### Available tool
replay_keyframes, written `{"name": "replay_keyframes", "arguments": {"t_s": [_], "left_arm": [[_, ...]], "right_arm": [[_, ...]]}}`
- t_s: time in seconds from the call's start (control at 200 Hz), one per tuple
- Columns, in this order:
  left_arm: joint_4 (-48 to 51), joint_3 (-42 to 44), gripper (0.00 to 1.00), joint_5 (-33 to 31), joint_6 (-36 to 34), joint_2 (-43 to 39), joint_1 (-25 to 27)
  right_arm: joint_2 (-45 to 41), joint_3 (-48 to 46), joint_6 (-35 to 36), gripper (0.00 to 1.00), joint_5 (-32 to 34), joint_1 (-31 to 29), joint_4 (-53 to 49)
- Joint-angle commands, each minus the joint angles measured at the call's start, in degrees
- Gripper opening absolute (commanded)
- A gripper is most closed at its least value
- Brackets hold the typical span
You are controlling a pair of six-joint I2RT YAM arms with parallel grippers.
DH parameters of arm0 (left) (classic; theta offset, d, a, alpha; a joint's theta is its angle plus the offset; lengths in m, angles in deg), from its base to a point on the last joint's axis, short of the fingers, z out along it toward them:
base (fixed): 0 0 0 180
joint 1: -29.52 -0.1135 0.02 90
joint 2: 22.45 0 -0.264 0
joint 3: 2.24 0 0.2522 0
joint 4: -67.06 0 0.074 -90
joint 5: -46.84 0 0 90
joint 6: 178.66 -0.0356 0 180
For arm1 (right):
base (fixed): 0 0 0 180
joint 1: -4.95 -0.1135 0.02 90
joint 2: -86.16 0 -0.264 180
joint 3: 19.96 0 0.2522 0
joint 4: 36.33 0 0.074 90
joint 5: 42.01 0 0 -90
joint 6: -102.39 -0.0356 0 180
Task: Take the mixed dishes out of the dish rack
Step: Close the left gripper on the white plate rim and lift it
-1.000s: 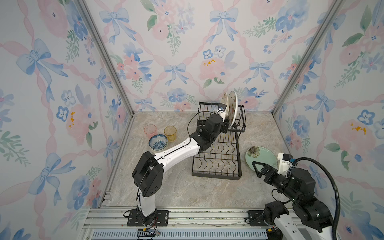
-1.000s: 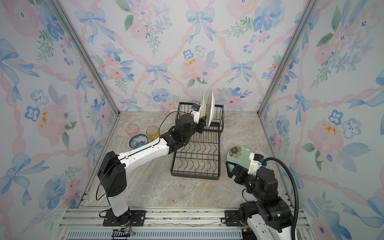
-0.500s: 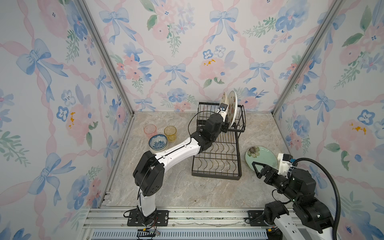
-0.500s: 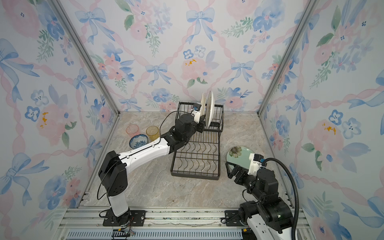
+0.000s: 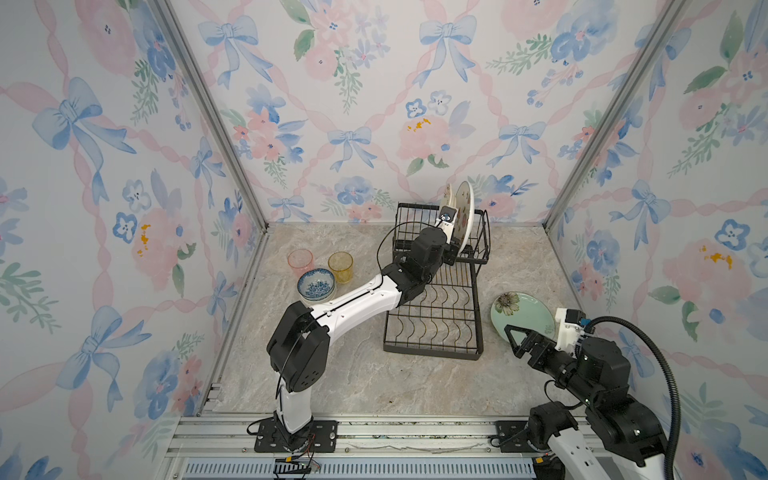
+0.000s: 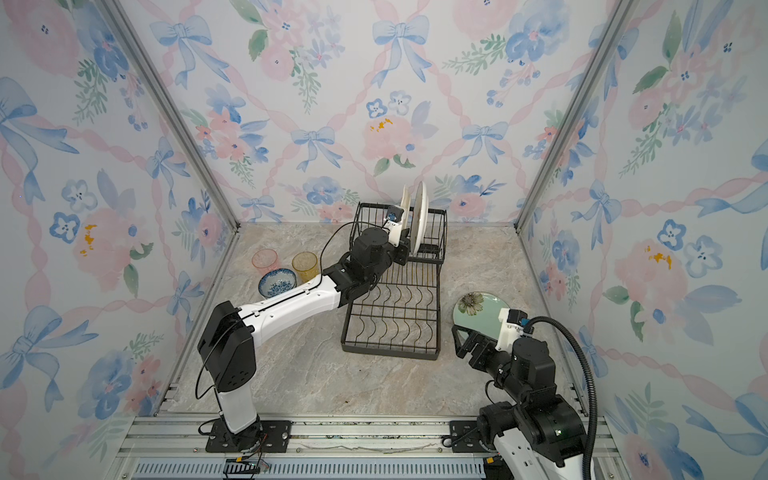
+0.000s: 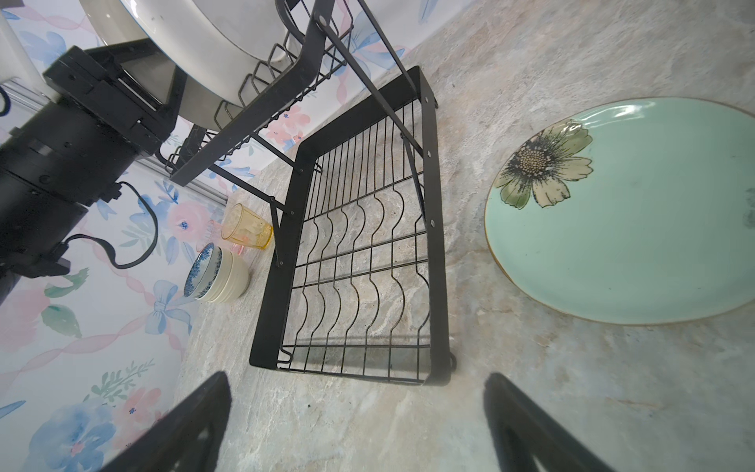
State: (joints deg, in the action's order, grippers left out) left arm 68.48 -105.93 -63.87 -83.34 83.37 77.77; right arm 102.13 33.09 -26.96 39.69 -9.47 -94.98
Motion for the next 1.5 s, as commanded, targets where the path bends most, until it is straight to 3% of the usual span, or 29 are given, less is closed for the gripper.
{"name": "replay_keyframes", "arguments": {"t_s": [0.0,1.015,1.495], "left_arm": [[-2.84,-2.22,0.0,-2.04,-2.09,-0.58,-0.58],[-7.29,-1.83,0.0,-2.61,-6.28,-9.49,-0.61],[-9.4,3.12,0.0,-0.43,-7.54,-16.52,-0.36]], "right_arm": [[-0.4,1.48,1.55,0.99,1.57,-0.62,-2.52],[0.3,2.28,1.71,0.99,2.78,-0.66,-4.75],[2.38,2.61,0.82,0.99,1.62,-0.64,-3.3]]}}
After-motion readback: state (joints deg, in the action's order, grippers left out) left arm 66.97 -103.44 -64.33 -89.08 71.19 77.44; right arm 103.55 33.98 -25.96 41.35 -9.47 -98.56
